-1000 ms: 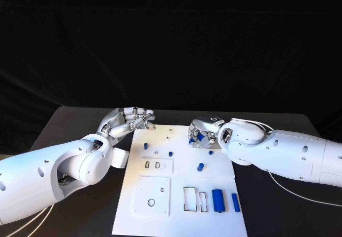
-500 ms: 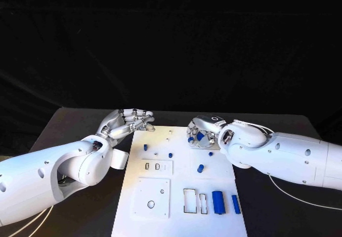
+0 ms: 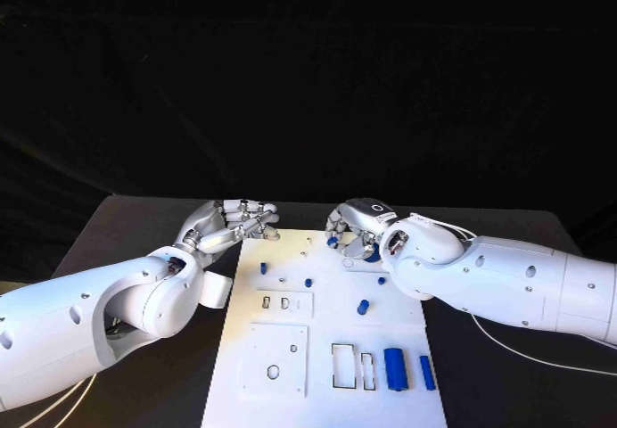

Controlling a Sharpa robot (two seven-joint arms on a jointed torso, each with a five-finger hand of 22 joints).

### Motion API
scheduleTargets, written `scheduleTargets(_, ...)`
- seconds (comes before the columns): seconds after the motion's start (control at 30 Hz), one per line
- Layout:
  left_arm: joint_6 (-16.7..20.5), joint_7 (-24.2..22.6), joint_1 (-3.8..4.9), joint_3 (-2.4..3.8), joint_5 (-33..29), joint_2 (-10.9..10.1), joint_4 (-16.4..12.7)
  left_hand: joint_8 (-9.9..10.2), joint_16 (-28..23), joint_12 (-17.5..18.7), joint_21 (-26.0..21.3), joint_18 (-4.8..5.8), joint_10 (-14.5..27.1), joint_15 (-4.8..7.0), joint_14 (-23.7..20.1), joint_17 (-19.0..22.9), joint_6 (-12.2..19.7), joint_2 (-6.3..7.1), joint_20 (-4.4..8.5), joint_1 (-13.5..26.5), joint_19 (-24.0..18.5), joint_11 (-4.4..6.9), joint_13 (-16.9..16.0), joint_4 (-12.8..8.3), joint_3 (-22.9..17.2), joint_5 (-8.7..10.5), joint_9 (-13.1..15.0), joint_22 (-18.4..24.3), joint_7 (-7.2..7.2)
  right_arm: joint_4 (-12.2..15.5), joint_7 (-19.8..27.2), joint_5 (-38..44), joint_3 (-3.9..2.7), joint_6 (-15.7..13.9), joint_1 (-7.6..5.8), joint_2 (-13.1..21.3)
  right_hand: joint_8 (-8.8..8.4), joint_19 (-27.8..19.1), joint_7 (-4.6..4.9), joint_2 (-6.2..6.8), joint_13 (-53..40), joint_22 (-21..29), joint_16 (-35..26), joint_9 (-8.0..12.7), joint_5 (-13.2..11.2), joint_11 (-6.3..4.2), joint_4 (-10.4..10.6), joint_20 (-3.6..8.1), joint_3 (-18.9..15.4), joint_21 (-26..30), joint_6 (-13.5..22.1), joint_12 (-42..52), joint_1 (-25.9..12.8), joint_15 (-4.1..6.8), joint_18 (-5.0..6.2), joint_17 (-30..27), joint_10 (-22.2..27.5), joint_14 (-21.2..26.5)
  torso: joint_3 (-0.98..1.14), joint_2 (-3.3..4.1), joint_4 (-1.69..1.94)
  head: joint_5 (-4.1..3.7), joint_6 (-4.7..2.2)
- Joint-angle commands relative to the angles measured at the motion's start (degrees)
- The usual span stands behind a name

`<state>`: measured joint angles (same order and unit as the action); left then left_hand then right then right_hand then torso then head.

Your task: Assemble the parts on the task board

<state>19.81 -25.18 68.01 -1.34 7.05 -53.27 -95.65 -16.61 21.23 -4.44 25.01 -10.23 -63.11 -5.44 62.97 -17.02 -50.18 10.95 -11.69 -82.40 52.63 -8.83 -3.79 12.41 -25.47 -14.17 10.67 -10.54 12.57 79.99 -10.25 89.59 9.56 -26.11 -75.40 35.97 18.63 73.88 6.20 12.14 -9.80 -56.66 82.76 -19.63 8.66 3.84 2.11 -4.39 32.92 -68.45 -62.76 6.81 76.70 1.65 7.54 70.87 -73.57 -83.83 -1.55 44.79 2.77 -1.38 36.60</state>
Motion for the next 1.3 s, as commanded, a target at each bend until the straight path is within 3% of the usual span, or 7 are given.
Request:
scheduleTargets(0.03, -1.16, -0.17, 0.08, 0.05, 0.2, 0.11, -0.22, 0.33, 0.15, 0.38, 0.31, -0.12, -0.3, -0.15, -0.16, -0.11, -0.01, -0.07, -0.02, 0.42, -0.01, -0.24, 0.02, -0.11, -0.38, 0.35, -0.11, -0.1, 0.25, -1.08, -1.15, 0.28, -0.05, -1.87, -0.06, -1.29, 0.37, 0.1, -0.04, -1.08, -2.6, -0.06, 0.29, -1.22, 0.32, -1.73, -1.33, 0.25, 1.1, -0.39, 0.2, 0.2, 0.78, 0.35, -1.09, 0.11, -1.72, -2.97, -0.02, 0.19, 0.09, 0.08, 0.01)
scheduleTargets(0.5, -1.19, -0.09, 0.46, 0.05, 0.2, 0.11, -0.54, 0.33, 0.15, 0.38, 0.31, -0.12, -0.3, -0.15, -0.16, -0.11, -0.01, -0.07, -0.02, 0.42, -0.01, -0.24, 0.02, -0.11, -0.38, 0.35, -0.11, -0.1, 0.25, -5.13, -0.76, -0.48, -0.11, -1.44, -0.07, -5.91, 0.32, -0.01, 0.02, -0.96, -2.74, -0.03, 0.36, -1.5, 0.46, -1.65, -1.28, 0.23, 1.24, -0.36, 0.52, 0.12, 0.47, 0.29, -1.07, 0.15, -1.54, -2.99, -0.45, 0.79, 0.77, -0.28, -0.22)
scheduleTargets(0.77, -1.22, -0.04, 0.71, 0.05, 0.2, 0.14, -0.53, 0.33, 0.15, 0.38, 0.31, -0.12, -0.3, -0.15, -0.16, -0.11, -0.01, -0.07, -0.02, 0.42, -0.01, -0.24, 0.02, -0.11, -0.38, 0.35, -0.11, -0.1, 0.25, -6.31, -0.6, -0.76, -0.11, -0.94, -0.06, -6.97, 0.27, -0.08, 0.06, -0.86, -2.82, 0.0, 0.39, -1.65, 0.47, -1.6, -1.23, 0.21, 1.3, -0.33, 0.73, 0.07, 0.26, 0.25, -1.06, 0.14, -1.41, -2.98, -0.66, 0.98, 0.9, -0.45, -0.32)
scheduleTargets(0.9, -1.24, -0.02, 0.8, 0.05, 0.2, 0.18, -0.53, 0.33, 0.15, 0.38, 0.31, -0.12, -0.3, -0.15, -0.16, -0.11, -0.01, -0.07, -0.02, 0.42, -0.01, -0.24, 0.02, -0.11, -0.38, 0.35, -0.11, -0.1, 0.25, -7.02, -0.22, -1.13, -0.11, -0.38, -0.03, -7.5, 0.24, -0.06, 0.08, -0.83, -2.86, -0.09, 0.43, -1.72, 0.46, -1.58, -1.21, 0.2, 1.33, -0.38, 0.82, 0.04, 0.18, 0.24, -1.07, 0.23, -1.36, -3.0, -0.63, 1.06, 0.95, -0.74, -0.13)
scheduleTargets(1.07, -1.19, 0.01, 0.93, 0.05, 0.2, 0.18, -0.52, 0.33, 0.15, 0.38, 0.31, -0.12, -0.3, -0.15, -0.16, -0.11, -0.01, -0.07, -0.02, 0.42, -0.01, -0.24, 0.02, -0.11, -0.38, 0.35, -0.11, -0.1, 0.25, -7.64, 0.22, -1.47, -0.11, 0.42, 0.08, -8.01, 0.19, -0.12, 0.12, -0.77, -2.93, -0.07, 0.49, -1.85, 0.4, -1.52, -1.16, 0.17, 1.39, -0.35, 1.03, -0.02, 0.0, 0.19, -1.06, 0.32, -1.23, -3.02, -0.57, 1.14, 0.87, -0.47, -0.13)
scheduleTargets(1.3, -1.22, 0.08, 1.03, 0.05, 0.2, 0.18, -0.5, 0.33, 0.15, 0.38, 0.31, -0.12, -0.3, -0.15, -0.16, -0.11, -0.01, -0.07, -0.02, 0.42, -0.01, -0.24, 0.02, -0.11, -0.38, 0.35, -0.11, -0.1, 0.25, -7.95, 0.35, -1.58, -0.11, 1.54, 0.17, -8.21, 0.1, -0.16, 0.18, -0.58, -3.06, -0.18, 0.52, -2.07, 0.27, -1.44, -1.07, 0.11, 1.41, -0.39, 1.34, -0.09, -0.34, 0.12, -1.07, 0.28, -1.05, -3.01, -0.64, 1.2, 0.84, -0.25, -0.08)
